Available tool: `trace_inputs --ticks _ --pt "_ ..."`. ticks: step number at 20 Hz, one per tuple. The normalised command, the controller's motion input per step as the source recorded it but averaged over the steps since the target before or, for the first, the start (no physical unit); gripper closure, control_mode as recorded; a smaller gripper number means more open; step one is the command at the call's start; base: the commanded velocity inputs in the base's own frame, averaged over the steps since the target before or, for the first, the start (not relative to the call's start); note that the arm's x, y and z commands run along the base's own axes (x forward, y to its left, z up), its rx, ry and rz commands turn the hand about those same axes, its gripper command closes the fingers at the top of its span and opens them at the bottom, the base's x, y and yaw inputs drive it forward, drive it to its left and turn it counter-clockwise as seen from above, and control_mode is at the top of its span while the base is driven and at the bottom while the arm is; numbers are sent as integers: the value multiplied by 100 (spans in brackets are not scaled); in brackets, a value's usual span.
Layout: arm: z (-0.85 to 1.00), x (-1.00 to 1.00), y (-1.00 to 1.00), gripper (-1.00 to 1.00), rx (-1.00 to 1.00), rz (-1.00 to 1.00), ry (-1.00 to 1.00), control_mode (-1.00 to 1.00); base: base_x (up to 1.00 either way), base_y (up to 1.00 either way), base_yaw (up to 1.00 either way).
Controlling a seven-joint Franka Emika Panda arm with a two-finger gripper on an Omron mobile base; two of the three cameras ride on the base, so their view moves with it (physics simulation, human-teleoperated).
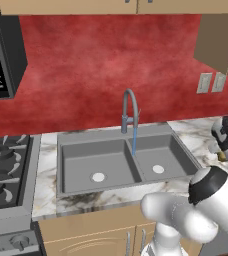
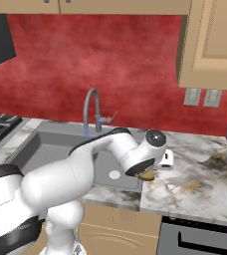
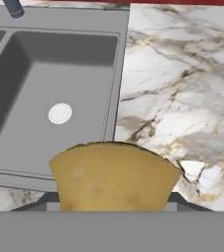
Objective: Soak the sponge with water for a few seconds and then drop it inside the sink.
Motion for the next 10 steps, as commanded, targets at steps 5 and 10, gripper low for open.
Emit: trace_inputs --ticks 5,10 --pt "1 0 17 100 0 18 0 -100 0 0 0" --pt "9 0 27 100 0 16 -2 -100 0 0 0"
